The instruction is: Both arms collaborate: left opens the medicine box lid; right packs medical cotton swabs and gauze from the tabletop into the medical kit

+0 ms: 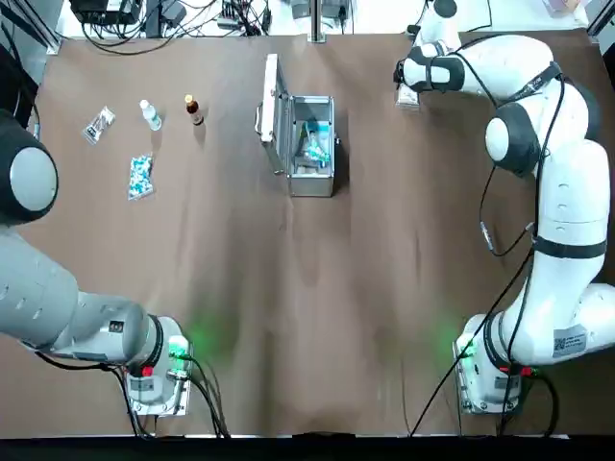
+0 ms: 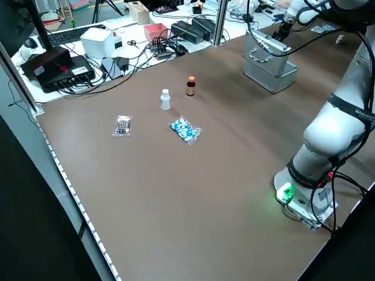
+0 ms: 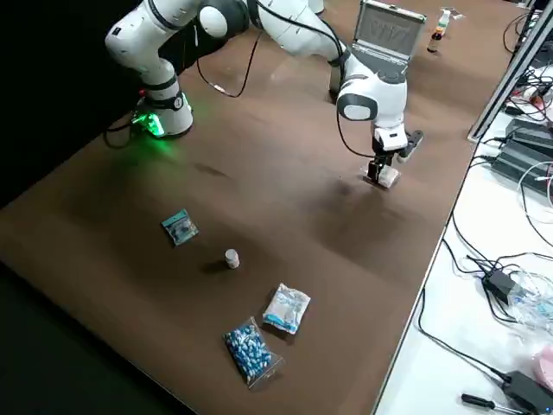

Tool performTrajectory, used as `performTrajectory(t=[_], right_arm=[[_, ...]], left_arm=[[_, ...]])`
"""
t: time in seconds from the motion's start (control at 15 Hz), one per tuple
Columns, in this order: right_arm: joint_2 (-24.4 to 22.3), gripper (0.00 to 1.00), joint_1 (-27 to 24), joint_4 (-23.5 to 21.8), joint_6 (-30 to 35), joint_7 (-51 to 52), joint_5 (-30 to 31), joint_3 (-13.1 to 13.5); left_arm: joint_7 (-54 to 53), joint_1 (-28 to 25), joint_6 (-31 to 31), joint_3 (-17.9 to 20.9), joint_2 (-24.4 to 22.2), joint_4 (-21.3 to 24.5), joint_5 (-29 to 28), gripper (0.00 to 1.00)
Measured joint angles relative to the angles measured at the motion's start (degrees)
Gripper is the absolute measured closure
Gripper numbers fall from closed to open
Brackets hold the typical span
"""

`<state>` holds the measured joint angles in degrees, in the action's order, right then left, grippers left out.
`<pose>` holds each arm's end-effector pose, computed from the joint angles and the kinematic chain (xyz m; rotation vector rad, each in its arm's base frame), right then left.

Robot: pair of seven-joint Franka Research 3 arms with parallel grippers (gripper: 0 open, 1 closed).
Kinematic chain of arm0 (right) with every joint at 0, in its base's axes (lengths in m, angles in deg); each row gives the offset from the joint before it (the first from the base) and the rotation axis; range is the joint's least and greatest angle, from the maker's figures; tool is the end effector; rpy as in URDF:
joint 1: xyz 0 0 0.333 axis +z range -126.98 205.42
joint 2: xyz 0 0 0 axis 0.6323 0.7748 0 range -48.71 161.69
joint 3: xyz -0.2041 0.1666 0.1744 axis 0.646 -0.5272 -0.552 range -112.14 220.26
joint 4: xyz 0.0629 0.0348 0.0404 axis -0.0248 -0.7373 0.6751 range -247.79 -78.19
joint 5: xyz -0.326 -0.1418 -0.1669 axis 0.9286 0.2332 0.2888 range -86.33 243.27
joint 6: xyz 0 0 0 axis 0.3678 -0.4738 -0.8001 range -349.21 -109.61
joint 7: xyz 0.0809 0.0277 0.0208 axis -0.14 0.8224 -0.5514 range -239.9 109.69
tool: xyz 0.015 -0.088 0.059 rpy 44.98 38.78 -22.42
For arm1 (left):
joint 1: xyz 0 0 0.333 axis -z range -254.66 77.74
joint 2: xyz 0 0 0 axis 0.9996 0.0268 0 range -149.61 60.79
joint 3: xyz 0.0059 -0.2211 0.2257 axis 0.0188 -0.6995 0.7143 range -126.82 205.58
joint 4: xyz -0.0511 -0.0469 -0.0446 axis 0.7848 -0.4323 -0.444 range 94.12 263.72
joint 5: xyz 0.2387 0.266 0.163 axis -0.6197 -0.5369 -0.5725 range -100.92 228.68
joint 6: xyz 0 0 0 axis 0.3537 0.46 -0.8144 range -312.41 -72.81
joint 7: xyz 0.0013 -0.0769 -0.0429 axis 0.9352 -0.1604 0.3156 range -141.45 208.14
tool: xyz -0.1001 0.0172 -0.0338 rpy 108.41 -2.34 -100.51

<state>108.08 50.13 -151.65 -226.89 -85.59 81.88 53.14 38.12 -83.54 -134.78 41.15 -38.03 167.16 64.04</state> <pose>0.7312 0.1508 0.1819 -3.0981 0.1775 -0.2927 0.5837 -0.0337 0.6408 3.1403 0.0441 0.0287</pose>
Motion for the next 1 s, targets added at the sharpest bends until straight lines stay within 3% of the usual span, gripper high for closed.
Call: performTrajectory(t=[0.2,0.4,0.47,0.67,0.87,1.0], right_arm=[[0.47,0.02,0.04,-0.01,-0.63,0.0,0.06,0.01],[0.62,0.09,0.02,0.0,-0.67,0.0,0.08,0.03],[0.62,0.14,0.02,0.0,-0.67,0.0,0.08,0.02],[0.48,0.41,0.04,0.33,-0.6,0.0,0.09,-0.01],[0.37,0.49,0.08,0.91,0.16,0.02,0.12,-0.02],[-0.04,0.62,0.24,1.49,2.17,0.01,0.12,-0.15]], left_arm=[[0.0,0.0,-0.01,0.0,0.0,0.0,0.0,0.0],[0.0,0.0,-0.01,0.0,0.0,0.0,0.0,0.0],[0.0,0.0,-0.01,0.0,0.0,0.0,0.0,0.0],[0.0,0.0,-0.01,-0.01,0.0,0.0,0.0,0.0],[0.0,0.0,-0.02,0.0,0.0,0.0,0.0,0.0],[0.0,0.0,-0.02,0.0,0.0,0.0,0.0,0.0]])
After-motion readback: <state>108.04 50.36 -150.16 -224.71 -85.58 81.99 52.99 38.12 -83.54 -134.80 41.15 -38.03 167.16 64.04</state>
